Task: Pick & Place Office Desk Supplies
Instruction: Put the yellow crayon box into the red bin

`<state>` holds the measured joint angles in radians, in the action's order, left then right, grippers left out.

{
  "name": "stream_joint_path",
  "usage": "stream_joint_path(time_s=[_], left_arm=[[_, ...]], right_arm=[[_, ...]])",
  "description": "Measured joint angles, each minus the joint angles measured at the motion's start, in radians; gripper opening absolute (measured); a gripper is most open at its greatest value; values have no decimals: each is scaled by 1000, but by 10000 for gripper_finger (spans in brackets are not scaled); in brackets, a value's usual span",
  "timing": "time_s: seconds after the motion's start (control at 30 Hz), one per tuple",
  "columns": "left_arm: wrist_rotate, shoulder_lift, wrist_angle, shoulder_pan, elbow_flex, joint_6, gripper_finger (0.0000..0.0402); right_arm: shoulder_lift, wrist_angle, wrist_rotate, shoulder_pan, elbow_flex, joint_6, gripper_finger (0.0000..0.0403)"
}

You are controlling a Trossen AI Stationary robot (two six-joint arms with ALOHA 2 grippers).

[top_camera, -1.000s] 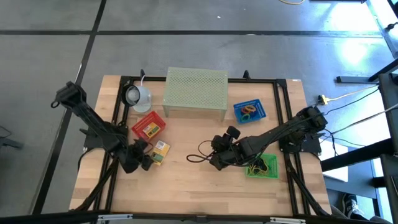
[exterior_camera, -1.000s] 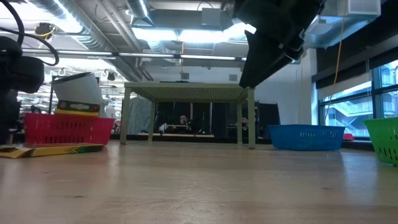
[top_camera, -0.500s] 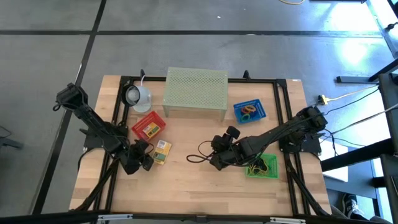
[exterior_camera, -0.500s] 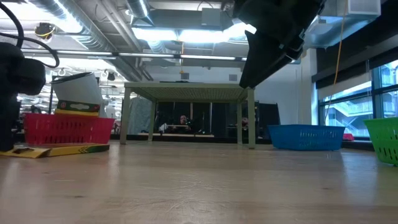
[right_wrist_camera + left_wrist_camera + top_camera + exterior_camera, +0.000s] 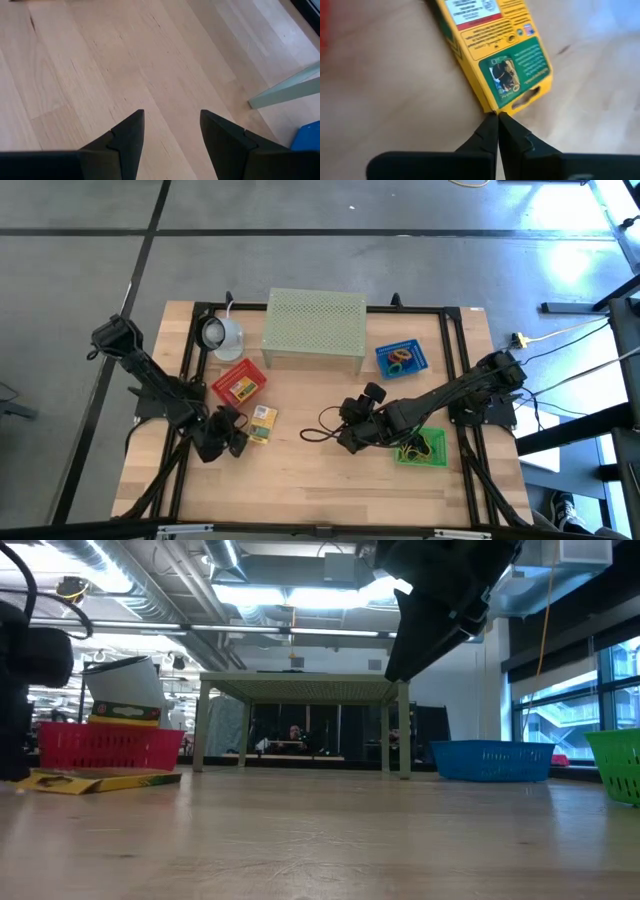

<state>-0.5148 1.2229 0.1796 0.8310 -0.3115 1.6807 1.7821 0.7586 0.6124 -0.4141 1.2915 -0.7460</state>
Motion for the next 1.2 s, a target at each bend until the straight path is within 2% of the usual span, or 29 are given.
stream_joint_path(time_s=[0.2,0.33,0.57,0.67,0.77,0.97,1.2], left_arm=[[-29,-1,-73,13,-1,-35,2],[-69,-1,-154,13,-2,-105,1],[-128,-3,-209,11,-3,-158,1],[-143,-3,-215,3,-4,-158,1],[-147,-3,-225,-12,-4,-158,1],[-157,-3,-257,-59,-5,-166,1],[-159,-3,-337,-119,-5,-221,1]], right_arm=[[0,-7,26,0,0,23,194],[7,-66,74,-6,0,117,194],[93,-383,67,-19,2,416,194],[163,-525,24,-19,1,479,194],[216,-631,31,-19,1,548,199],[265,-811,25,-17,0,693,232],[320,-983,-29,-17,0,772,276]])
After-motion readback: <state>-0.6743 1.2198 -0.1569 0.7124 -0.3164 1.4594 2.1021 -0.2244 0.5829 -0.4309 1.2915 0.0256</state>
